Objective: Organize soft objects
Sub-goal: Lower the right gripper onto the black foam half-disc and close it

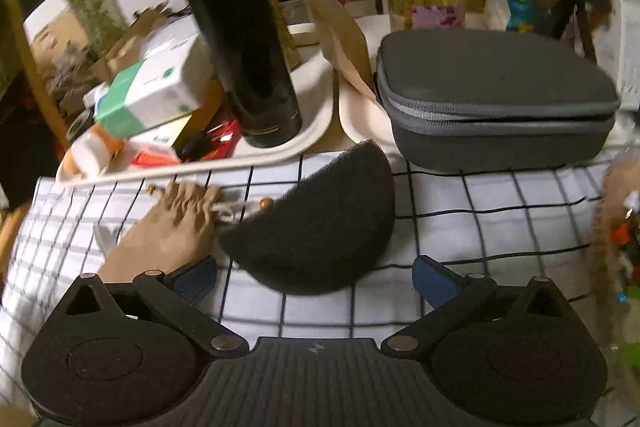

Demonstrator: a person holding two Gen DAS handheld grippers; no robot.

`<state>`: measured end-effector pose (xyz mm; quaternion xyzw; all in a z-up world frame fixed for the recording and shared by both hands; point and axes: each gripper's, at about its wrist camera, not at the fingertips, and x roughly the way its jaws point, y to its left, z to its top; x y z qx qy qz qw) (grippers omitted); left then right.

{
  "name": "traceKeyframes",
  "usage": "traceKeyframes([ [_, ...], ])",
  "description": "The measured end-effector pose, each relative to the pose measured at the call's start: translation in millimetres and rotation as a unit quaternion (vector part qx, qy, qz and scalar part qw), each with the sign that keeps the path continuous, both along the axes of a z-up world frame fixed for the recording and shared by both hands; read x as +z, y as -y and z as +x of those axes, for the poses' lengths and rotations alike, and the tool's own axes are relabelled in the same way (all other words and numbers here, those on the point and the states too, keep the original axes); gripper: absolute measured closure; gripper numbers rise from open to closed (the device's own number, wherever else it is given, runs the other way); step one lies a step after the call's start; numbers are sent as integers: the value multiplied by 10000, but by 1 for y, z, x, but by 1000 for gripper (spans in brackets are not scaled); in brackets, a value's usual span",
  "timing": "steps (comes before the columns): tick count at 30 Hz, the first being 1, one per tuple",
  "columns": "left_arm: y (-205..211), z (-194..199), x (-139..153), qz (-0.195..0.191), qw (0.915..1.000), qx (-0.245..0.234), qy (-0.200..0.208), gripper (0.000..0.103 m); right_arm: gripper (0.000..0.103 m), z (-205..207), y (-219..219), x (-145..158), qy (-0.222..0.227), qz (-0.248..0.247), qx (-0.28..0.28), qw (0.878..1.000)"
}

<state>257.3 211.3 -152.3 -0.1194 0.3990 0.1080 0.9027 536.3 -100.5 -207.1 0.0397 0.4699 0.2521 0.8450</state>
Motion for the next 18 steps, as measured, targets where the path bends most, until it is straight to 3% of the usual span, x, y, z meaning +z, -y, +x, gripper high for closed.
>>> traceKeyframes([
  [1,1,0,1,25,10000,-18,18,45,0,3,-2,-1,-19,-3,-38,10000],
  [3,-4,-2,1,-318,9994,-31,129,45,0,6,-6,-4,-8,-89,-63,9999],
  [5,-9,-1,-5,-530,9985,102,-55,45,0,7,-7,-6,26,-220,-77,9997],
  [8,0,0,-7,-227,9996,-35,-166,45,0,6,-6,-10,5,-313,-57,9995],
  [14,10,2,-6,-12,9996,-235,-162,45,0,5,-4,-13,-42,-373,-16,9993],
  [18,11,2,-5,25,9996,-247,-162,45,0,4,-6,-8,-74,-795,140,9967],
])
